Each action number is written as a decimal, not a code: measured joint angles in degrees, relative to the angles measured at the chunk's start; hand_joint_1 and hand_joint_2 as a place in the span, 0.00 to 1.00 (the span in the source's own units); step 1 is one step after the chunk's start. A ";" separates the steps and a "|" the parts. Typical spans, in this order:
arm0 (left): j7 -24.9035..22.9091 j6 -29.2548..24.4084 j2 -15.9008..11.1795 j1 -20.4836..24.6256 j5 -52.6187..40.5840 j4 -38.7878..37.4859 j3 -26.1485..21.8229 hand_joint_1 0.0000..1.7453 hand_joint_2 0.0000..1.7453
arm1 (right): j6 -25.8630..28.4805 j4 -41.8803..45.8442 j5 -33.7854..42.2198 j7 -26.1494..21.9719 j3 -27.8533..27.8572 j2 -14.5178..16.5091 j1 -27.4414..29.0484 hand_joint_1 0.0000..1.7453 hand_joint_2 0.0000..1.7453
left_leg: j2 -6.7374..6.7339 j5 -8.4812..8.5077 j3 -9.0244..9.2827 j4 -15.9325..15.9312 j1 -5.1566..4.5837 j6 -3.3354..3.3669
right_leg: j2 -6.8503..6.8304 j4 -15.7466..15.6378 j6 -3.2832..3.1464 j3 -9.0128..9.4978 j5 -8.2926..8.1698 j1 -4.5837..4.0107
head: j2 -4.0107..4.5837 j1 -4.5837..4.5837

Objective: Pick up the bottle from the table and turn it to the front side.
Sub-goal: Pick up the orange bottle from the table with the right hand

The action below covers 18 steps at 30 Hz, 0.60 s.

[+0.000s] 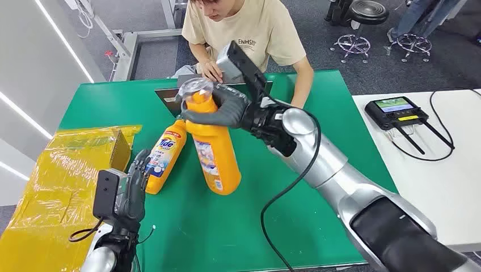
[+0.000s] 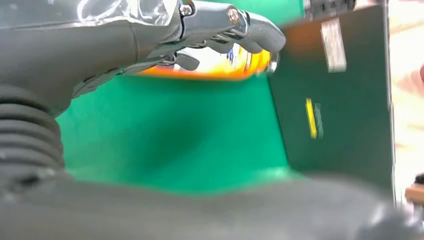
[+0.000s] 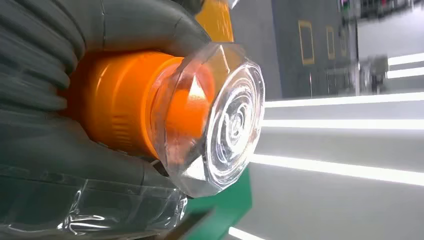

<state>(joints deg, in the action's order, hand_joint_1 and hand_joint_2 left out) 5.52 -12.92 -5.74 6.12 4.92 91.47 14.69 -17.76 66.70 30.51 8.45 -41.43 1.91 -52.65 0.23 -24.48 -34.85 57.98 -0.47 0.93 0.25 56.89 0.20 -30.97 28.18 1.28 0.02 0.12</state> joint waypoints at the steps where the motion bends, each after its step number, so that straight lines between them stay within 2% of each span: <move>1: 0.02 0.12 0.04 -0.15 0.01 0.10 0.25 0.00 1.00 | 0.03 0.49 0.10 0.10 -0.38 0.23 0.16 1.00 1.00 | 0.01 0.00 -0.01 0.00 0.00 0.00 | -0.01 0.00 0.00 -0.01 0.00 0.00 | 0.00 0.00; 8: 0.60 0.02 0.54 -0.01 -0.10 0.32 3.70 0.00 1.00 | 0.68 4.23 0.39 0.92 -3.68 3.17 1.19 1.00 1.00 | 0.03 0.01 -0.04 0.02 0.00 0.00 | -0.04 0.00 0.00 -0.03 -0.01 0.00 | 0.00 0.00; 18: 0.56 -1.27 0.99 0.29 -3.45 2.59 5.56 0.00 1.00 | 0.52 6.27 -1.63 2.15 -4.54 5.58 1.34 1.00 1.00 | 0.06 0.02 -0.05 0.03 0.00 -0.01 | -0.07 0.01 -0.01 -0.02 -0.03 0.00 | 0.00 -0.01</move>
<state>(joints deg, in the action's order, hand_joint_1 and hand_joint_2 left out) 6.08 -14.18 -4.74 6.41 1.47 94.06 20.25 -17.24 72.97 28.88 10.60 -45.97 7.50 -51.31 0.29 -24.46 -34.89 58.01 -0.47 0.92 0.19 56.90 0.18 -30.99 28.16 1.28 0.02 0.11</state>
